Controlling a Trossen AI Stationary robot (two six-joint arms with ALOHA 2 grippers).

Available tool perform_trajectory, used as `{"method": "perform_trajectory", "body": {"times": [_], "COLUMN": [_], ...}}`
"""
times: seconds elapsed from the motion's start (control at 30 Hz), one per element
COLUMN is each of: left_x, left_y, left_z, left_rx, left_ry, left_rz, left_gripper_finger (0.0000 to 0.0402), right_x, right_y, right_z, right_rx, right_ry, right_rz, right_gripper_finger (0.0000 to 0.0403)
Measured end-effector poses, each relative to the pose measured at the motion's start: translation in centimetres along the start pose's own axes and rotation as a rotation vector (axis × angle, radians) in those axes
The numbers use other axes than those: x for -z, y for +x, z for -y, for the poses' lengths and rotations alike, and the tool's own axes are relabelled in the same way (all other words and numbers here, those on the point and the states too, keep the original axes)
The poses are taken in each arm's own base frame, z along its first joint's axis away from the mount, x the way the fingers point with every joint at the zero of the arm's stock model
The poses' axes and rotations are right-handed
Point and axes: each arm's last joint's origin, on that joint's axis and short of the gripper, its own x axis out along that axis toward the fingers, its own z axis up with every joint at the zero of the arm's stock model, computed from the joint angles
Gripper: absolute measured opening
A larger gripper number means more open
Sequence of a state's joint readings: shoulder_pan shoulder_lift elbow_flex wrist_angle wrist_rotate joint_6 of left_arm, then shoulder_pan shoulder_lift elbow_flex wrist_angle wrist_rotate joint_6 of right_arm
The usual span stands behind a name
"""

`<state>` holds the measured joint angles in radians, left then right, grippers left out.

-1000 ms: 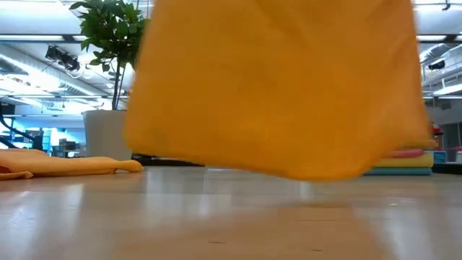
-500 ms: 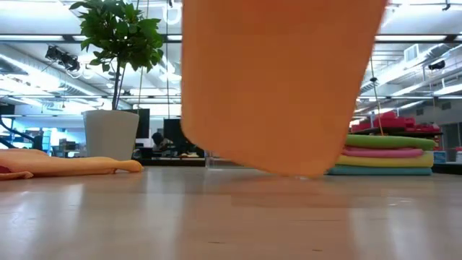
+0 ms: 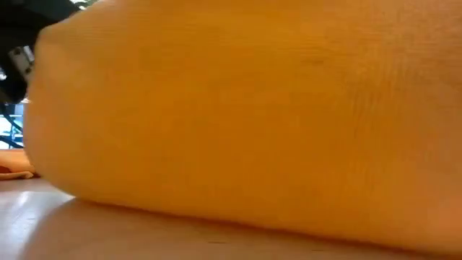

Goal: Fold microfiber towels
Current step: Fold the top right orange towel

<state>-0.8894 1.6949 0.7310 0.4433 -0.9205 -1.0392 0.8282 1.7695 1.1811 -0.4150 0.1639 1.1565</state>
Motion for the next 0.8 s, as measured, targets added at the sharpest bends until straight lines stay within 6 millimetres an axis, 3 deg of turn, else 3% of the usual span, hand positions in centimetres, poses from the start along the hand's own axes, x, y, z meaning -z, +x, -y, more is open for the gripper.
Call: {"method": "perform_trajectory", "body": {"times": [0.13, 0.27, 0.43, 0.57, 0.8], "left_x": [-0.5, -2.5, -7.3, -11.9, -21.6], "left_y": [0.1, 0.3, 0.6, 1.3, 2.7], "left_z": [1.1, 3.3, 6.9, 8.6, 8.0], "left_rx": [0.017, 0.04, 0.063, 0.022, -0.056], "left_ry": [0.004, 0.069, 0.255, 0.445, 0.662], "left_rz": [0.019, 0.07, 0.177, 0.275, 0.395], "left_gripper_finger": [0.0004, 0.0004, 0.0004, 0.0004, 0.0004], "right_x": [-1.2, -2.5, -4.7, -5.9, -6.7], "right_y": [0.4, -1.9, -7.9, -13.4, -22.0], "right_z": [-0.2, 0.0, 0.9, 2.4, 9.3], "right_rx": [-0.002, -0.032, -0.082, -0.116, 0.083], "right_ry": [0.023, 0.007, -0.08, -0.203, -0.297], "right_rz": [0.019, 0.049, 0.132, 0.227, 0.334], "right_gripper_finger": [0.0003, 0.0003, 0.0003, 0.0003, 0.0003]}}
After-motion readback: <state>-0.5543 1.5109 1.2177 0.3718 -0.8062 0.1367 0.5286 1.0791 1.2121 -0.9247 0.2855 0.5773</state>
